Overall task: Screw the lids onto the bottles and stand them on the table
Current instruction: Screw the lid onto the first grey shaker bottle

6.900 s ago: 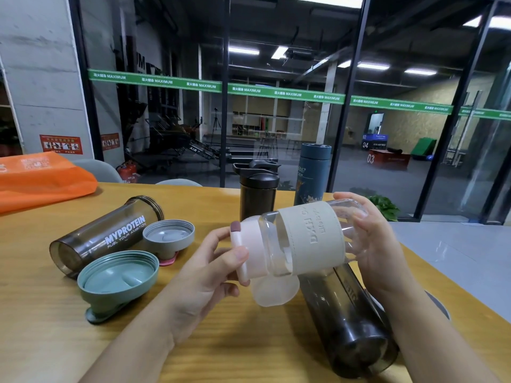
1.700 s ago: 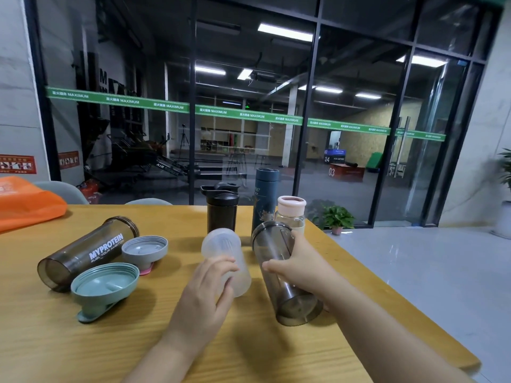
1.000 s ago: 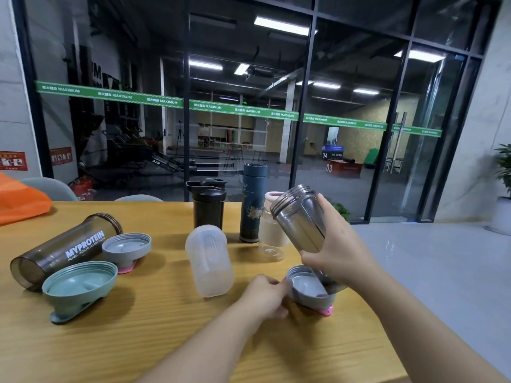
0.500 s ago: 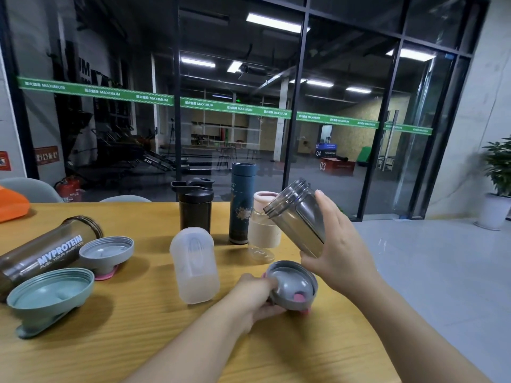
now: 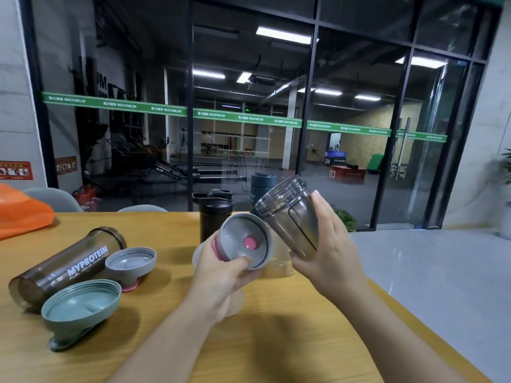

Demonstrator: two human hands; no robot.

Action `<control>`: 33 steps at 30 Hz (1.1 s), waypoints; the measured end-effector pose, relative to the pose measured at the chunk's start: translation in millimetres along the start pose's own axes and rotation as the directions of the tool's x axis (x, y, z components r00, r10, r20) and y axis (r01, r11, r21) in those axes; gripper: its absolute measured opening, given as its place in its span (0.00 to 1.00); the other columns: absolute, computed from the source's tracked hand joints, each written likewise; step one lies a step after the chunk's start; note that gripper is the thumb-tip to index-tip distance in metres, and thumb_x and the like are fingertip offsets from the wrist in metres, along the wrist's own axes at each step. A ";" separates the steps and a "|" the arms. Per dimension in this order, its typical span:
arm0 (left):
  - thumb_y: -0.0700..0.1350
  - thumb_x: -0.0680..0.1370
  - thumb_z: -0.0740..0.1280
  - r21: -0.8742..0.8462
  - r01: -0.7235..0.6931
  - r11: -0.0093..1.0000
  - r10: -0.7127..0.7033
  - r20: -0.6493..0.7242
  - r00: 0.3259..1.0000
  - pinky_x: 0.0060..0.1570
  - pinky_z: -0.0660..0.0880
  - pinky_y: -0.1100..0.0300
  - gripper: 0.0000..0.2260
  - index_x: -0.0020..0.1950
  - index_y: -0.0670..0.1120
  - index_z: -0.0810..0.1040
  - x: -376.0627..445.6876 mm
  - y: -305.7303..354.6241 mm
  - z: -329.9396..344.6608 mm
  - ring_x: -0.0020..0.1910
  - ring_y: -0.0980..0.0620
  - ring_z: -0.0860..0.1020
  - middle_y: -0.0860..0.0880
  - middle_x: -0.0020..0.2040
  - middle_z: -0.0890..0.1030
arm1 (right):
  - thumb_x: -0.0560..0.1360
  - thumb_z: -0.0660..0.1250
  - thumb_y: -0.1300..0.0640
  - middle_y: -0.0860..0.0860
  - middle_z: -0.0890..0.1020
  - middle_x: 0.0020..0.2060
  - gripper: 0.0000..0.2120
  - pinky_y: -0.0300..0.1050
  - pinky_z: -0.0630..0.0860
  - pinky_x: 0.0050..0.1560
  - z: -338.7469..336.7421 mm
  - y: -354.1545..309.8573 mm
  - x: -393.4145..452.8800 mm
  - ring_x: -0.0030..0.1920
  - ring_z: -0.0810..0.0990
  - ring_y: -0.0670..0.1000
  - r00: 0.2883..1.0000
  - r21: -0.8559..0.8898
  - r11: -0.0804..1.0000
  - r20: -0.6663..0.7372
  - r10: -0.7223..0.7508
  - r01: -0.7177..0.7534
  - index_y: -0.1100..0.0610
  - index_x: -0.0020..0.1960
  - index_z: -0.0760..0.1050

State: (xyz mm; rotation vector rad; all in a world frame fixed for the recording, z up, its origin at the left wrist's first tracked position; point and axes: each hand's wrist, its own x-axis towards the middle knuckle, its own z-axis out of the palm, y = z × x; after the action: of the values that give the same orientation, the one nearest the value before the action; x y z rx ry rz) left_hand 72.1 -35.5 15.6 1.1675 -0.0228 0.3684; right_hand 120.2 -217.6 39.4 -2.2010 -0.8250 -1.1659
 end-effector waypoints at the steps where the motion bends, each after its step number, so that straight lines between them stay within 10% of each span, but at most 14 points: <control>1: 0.26 0.71 0.67 -0.008 -0.045 0.999 0.045 -0.017 0.999 0.43 0.80 0.51 0.27 0.65 0.48 0.70 -0.2 4.0 -7.9 0.57 0.41 0.79 0.41 0.61 0.77 | 0.62 0.77 0.58 0.53 0.64 0.73 0.49 0.26 0.49 0.68 7.5 -5.3 2.1 0.72 0.59 0.47 1.000 0.009 1.000 -0.002 -0.006 0.006 0.57 0.76 0.53; 7: 0.28 0.72 0.69 0.040 -0.267 0.963 0.270 -0.188 0.945 0.47 0.80 0.52 0.28 0.55 0.60 0.69 -3.1 18.3 -34.6 0.54 0.52 0.78 0.51 0.56 0.76 | 0.62 0.77 0.59 0.51 0.56 0.76 0.50 0.49 0.69 0.63 46.3 -33.1 1.4 0.73 0.62 0.56 0.997 0.068 0.996 -0.057 0.056 -0.052 0.46 0.74 0.50; 17: 0.63 0.71 0.67 0.023 -0.316 0.949 0.309 -0.276 0.910 0.52 0.76 0.40 0.09 0.46 0.63 0.72 -1.7 19.8 -69.8 0.47 0.53 0.78 0.54 0.48 0.77 | 0.59 0.77 0.64 0.52 0.63 0.72 0.50 0.40 0.58 0.71 89.4 -47.3 -12.9 0.72 0.62 0.52 0.983 0.092 0.992 -0.171 -0.072 0.088 0.53 0.74 0.55; 33: 0.52 0.62 0.78 0.038 -0.303 0.952 0.304 -0.066 0.950 0.58 0.75 0.55 0.40 0.70 0.61 0.63 -0.2 11.3 -81.6 0.61 0.53 0.78 0.57 0.63 0.76 | 0.54 0.78 0.69 0.50 0.68 0.71 0.51 0.46 0.62 0.71 94.0 -49.8 -23.8 0.72 0.65 0.52 0.967 -0.022 0.969 -0.066 -0.247 0.246 0.50 0.72 0.61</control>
State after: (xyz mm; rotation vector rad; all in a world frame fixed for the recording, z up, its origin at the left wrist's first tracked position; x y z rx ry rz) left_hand 54.5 41.7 -6.9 1.1787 -0.1370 0.6847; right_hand 124.9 -126.4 -20.2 -2.1002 -1.0882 -1.3593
